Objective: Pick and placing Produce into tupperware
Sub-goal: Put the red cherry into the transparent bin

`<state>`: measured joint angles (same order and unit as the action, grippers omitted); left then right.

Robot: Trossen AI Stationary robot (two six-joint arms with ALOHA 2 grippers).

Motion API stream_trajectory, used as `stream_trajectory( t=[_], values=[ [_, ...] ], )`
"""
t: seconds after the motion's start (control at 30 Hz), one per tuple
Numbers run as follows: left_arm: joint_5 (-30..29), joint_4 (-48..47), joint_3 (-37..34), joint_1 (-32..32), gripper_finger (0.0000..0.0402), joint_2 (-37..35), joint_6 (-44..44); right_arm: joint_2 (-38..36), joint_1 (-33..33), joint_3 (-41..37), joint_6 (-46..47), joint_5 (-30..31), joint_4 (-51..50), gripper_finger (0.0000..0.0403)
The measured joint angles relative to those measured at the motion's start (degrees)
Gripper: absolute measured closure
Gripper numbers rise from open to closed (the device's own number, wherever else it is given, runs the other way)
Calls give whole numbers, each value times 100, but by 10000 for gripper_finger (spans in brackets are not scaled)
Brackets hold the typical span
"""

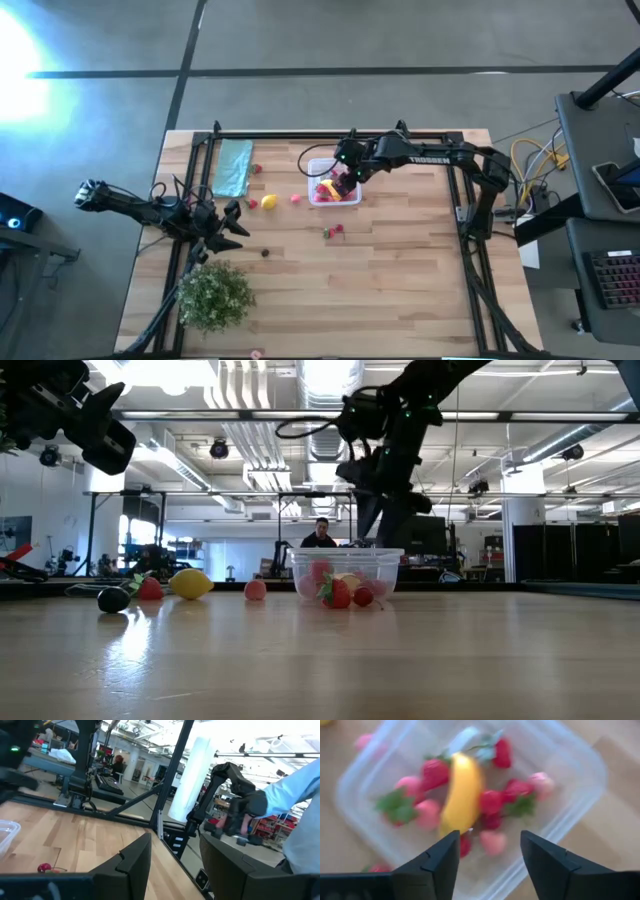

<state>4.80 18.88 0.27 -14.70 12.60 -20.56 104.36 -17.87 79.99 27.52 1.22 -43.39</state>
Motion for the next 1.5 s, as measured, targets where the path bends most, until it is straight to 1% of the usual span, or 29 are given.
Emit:
stream_trajectory(
  t=[0.1, 0.23, 0.33, 0.43, 0.53, 0.63, 0.9, 1.13, 1.27, 1.5],
  values=[
    [0, 4, 0, 1, 246, 0, 0, -18, 372, 102, -344, -123, -181, 189],
    [-2, 4, 0, 2, 246, 0, -1, -18, 1085, 155, -880, -126, -250, 187],
    [-5, 4, 0, 1, 246, 0, -1, -18, 1579, 63, -904, 83, -263, 187],
    [-22, 4, 0, 0, 246, 0, 1, -18, 1858, -146, -679, 375, -224, 187],
    [-22, 4, 0, 0, 246, 0, 0, -5, 1871, -400, -446, 661, -112, 187],
    [-20, 4, 0, 0, 246, 0, 1, 6, 1822, -604, -457, 694, 157, 188],
    [-17, 4, 0, 2, 246, 0, 1, 6, 1916, -1065, -853, 690, 1498, 197],
    [-15, 4, 0, 2, 246, 0, -1, 6, 1957, -1456, -1002, 601, 1578, 211],
    [1, 4, 0, 0, 246, 0, 1, 6, 1986, -1553, -1093, 572, 1635, 217],
    [2, 4, 0, 0, 246, 0, -1, 6, 2004, -1662, -1607, 198, 2088, 220]
  ],
)
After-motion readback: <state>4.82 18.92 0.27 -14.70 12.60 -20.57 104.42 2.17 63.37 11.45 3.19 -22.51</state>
